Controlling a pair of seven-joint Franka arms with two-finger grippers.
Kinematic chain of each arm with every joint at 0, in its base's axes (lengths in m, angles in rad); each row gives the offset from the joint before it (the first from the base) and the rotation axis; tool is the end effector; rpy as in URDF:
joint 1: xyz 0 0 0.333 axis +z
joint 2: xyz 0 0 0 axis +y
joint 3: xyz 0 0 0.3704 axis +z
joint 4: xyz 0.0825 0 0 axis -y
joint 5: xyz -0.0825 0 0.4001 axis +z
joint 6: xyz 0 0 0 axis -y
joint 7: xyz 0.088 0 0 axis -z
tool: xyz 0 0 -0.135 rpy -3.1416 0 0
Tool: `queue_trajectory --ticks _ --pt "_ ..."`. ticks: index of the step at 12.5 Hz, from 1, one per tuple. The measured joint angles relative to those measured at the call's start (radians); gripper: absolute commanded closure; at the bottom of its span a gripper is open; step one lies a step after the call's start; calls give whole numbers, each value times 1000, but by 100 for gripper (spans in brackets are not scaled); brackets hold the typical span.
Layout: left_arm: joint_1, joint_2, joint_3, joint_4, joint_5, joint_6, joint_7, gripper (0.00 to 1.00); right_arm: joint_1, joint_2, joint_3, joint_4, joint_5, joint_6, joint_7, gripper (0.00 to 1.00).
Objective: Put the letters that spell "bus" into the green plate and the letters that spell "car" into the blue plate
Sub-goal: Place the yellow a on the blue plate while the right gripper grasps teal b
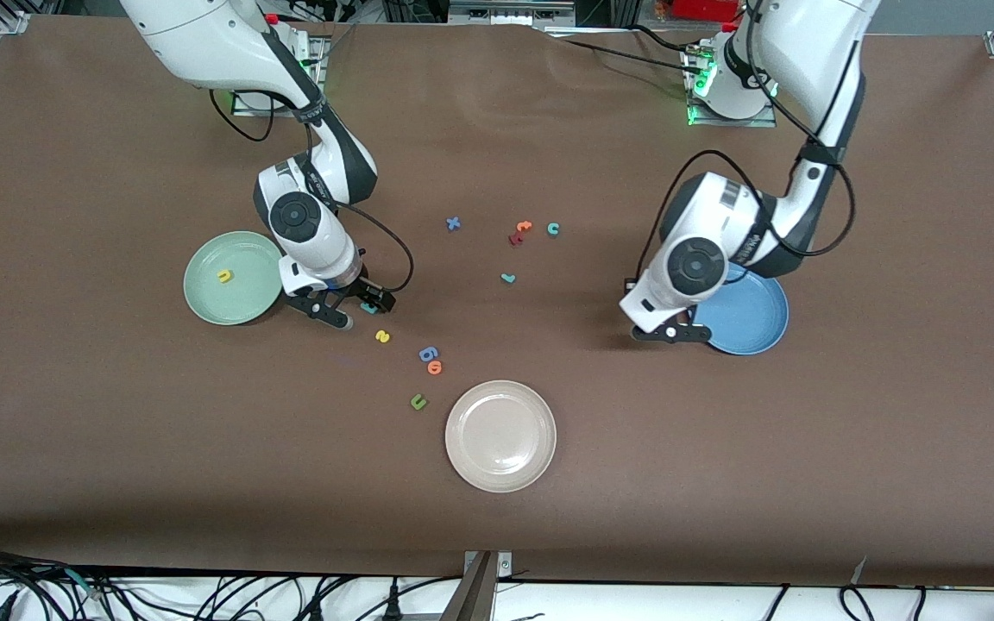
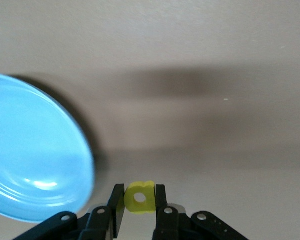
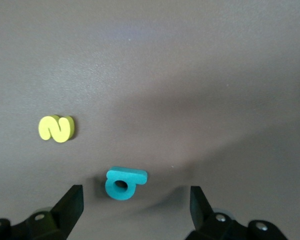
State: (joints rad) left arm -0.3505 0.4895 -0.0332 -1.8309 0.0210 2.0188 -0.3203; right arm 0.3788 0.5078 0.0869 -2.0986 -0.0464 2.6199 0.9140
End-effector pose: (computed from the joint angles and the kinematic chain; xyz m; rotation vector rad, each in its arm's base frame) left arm 0.5946 -0.2368 0.2540 -3.0045 0.1110 0.4277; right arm 0.5515 0.2773 0.1818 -3.0487 0.6490 -0.0007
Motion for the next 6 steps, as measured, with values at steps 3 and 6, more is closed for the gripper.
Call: queue_trajectory --ticks 3,6 --pt "69 -37 1 -35 9 -2 153 79 0 20 -1 9 0 0 1 40" --pt "148 -129 0 -165 10 96 281 84 1 19 0 24 0 0 1 75"
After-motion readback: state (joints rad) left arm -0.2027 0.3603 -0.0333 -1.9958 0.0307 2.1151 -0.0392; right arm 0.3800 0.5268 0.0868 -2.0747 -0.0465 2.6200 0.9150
